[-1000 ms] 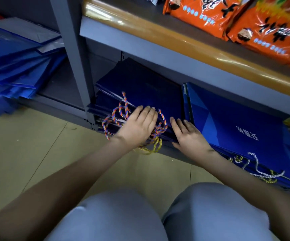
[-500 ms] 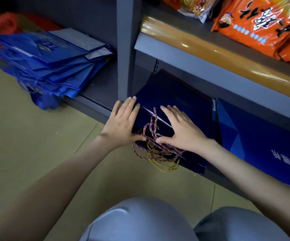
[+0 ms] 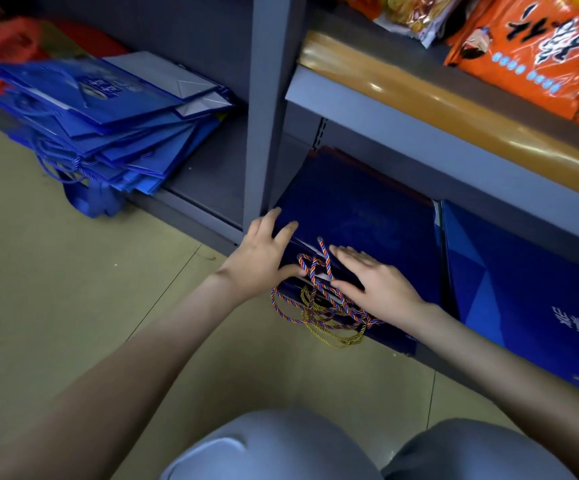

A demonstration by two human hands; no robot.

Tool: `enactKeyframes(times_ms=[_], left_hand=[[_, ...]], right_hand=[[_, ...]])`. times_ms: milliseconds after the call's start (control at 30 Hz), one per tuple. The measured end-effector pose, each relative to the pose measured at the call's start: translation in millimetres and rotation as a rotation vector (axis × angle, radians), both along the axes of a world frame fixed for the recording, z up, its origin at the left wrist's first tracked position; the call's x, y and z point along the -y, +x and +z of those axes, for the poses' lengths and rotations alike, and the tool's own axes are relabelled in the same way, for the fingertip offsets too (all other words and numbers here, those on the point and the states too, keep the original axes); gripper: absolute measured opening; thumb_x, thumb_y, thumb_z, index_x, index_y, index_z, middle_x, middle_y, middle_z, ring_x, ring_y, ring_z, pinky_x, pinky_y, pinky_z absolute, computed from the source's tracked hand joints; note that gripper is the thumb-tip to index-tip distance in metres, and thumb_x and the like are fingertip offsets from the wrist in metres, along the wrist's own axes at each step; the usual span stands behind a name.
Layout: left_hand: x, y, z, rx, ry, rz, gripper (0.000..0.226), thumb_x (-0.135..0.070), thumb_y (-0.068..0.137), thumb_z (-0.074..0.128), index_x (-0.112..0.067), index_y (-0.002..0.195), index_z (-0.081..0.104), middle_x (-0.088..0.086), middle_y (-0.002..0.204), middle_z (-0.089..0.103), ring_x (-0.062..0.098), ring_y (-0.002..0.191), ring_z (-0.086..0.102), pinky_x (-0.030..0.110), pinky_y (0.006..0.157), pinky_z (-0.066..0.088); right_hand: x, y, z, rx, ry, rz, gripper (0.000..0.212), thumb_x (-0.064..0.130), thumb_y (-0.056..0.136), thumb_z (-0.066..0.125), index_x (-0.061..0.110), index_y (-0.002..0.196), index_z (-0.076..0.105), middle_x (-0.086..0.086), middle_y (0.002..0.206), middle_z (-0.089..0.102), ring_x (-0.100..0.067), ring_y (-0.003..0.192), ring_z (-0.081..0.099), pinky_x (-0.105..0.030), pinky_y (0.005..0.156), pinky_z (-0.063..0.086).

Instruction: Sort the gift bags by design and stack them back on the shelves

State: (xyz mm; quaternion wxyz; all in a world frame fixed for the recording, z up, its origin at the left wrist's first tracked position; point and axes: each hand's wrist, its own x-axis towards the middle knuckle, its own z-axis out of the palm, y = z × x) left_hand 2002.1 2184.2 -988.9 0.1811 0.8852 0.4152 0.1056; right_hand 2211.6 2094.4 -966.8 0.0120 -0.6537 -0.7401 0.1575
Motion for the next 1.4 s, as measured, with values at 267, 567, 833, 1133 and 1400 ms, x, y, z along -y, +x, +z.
enactKeyframes(times_ms=[267, 567, 833, 1133, 1400], left_hand=[[-9, 14, 5, 0.128, -0.124, 0.203, 0.054, -0.030, 0.087, 0.066, -0.012, 0.135, 0.050, 0.016, 0.140, 0.038, 0.032, 0.132, 0.034, 0.032, 0.107, 0.027], [-11, 24, 8, 0.075, 0.118, 0.142, 0.040, -0.016, 0.093, 0.059, 0.003, 0.128, 0.053, 0.029, 0.133, 0.044, 0.044, 0.117, 0.046, 0.044, 0.099, 0.039], [-5, 38, 8, -0.289, 0.501, -0.126, 0.049, -0.034, 0.085, 0.066, -0.005, 0.124, 0.059, 0.017, 0.141, 0.047, 0.030, 0.130, 0.045, 0.045, 0.110, 0.031], [41, 83, 22, -0.139, 0.168, -0.531, 0.075, -0.023, 0.078, 0.054, -0.011, 0.147, 0.028, 0.004, 0.158, 0.018, 0.014, 0.147, 0.006, 0.047, 0.115, -0.017], [35, 123, -10, -0.475, 0.491, -0.386, 0.084, -0.062, 0.094, 0.026, -0.004, 0.150, 0.000, 0.015, 0.157, 0.012, 0.029, 0.143, 0.015, 0.047, 0.116, 0.008]], right_hand=[[-13, 9, -4, -0.028, 0.073, -0.069, 0.078, 0.047, 0.092, 0.053, 0.024, 0.153, 0.011, 0.000, 0.159, 0.014, -0.013, 0.147, 0.008, -0.036, 0.120, 0.002], [-25, 21, -10, 0.209, 0.112, -0.124, 0.067, 0.048, 0.096, 0.042, 0.017, 0.152, 0.020, -0.008, 0.156, 0.026, -0.023, 0.144, 0.021, -0.039, 0.117, 0.014], [28, 56, -1, 0.066, -0.094, -0.107, 0.079, 0.070, 0.089, 0.025, 0.037, 0.149, -0.015, 0.011, 0.160, -0.004, -0.001, 0.143, -0.014, -0.039, 0.118, -0.011], [53, 69, 6, 0.609, -0.255, -0.368, 0.077, 0.054, 0.097, 0.032, 0.011, 0.153, 0.000, -0.007, 0.158, 0.017, -0.023, 0.146, 0.012, -0.047, 0.118, 0.004], [62, 82, 13, 0.695, -0.387, -0.321, 0.073, 0.056, 0.098, 0.020, 0.014, 0.153, -0.005, -0.001, 0.161, 0.003, -0.019, 0.147, 0.006, -0.046, 0.117, 0.006]])
